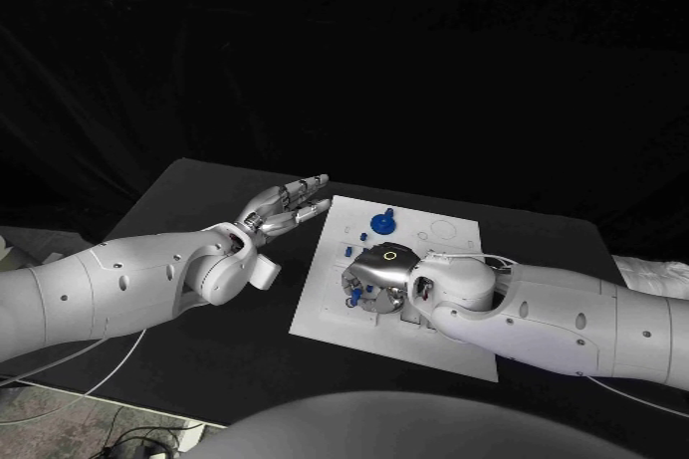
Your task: Assemble the parts on the task board
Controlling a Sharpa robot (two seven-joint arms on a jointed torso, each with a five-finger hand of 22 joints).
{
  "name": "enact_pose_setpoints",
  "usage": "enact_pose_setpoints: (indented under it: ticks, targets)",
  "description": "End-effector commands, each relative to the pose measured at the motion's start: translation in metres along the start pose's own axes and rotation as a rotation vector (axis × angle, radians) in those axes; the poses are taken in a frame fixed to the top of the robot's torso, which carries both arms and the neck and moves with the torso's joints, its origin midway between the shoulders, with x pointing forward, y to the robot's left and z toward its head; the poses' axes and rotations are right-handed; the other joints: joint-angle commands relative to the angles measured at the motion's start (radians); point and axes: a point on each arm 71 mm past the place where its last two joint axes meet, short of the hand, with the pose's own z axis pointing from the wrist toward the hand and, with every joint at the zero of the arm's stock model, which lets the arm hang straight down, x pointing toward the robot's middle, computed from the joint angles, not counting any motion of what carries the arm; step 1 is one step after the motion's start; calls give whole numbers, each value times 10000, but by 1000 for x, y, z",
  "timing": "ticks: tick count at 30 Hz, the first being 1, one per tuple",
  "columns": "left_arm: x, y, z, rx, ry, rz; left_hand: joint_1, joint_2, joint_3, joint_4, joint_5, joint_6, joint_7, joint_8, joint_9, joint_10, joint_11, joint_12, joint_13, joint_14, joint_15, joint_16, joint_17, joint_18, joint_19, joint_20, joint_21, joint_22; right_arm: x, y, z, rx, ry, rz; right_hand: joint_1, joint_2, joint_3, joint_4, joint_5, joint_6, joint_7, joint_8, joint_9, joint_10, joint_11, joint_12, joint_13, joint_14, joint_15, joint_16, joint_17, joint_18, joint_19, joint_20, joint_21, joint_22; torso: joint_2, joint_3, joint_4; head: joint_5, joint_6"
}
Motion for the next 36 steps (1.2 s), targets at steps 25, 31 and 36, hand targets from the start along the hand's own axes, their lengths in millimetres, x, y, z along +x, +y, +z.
enact_pose_setpoints:
  ticks: [25, 31, 36]
  targets:
    - [5, 0, 1, -86, 355, -160, 377, 132, 114, -9, 446, 447, 144, 118, 52, -83, 149, 137, 1, 9, 26, -56, 2, 117, 62, 680, 16, 21, 5, 1, 4, -34, -438, -122, -26, -74, 101, -20, -49, -7, -37, -118, -30, 75, -5, -84, 2, 38, -14, 24, -40, -76, 30, -8, -31, 907, 7, 0, 6, -42, -1]
    - [6, 1, 1, -86, 380, -178, 392, 152, 117, -7, 506, 508, 165, 128, 58, -130, 141, 79, -11, 2, 36, -60, -1, 121, 64, 728, 17, 17, 6, 1, 4, -123, -343, -121, 2, -117, 201, -175, 53, 29, -60, -216, -59, -82, 33, -181, 31, -272, -28, -221, -383, 5, -338, -26, -454, 801, 4, -2, -1, -41, -1]
    - [6, 2, 1, -117, 406, -200, 395, 158, 118, -6, 521, 530, 167, 132, 60, -136, 142, 86, -10, 4, 38, -59, 0, 122, 64, 735, 18, 16, 6, 1, 3, -164, -250, -95, -11, -123, 210, -195, 59, 32, -65, -235, -62, -135, 45, -199, 43, -323, -36, -257, -429, 15, -393, -33, -495, 790, 3, 0, 0, -59, -1]
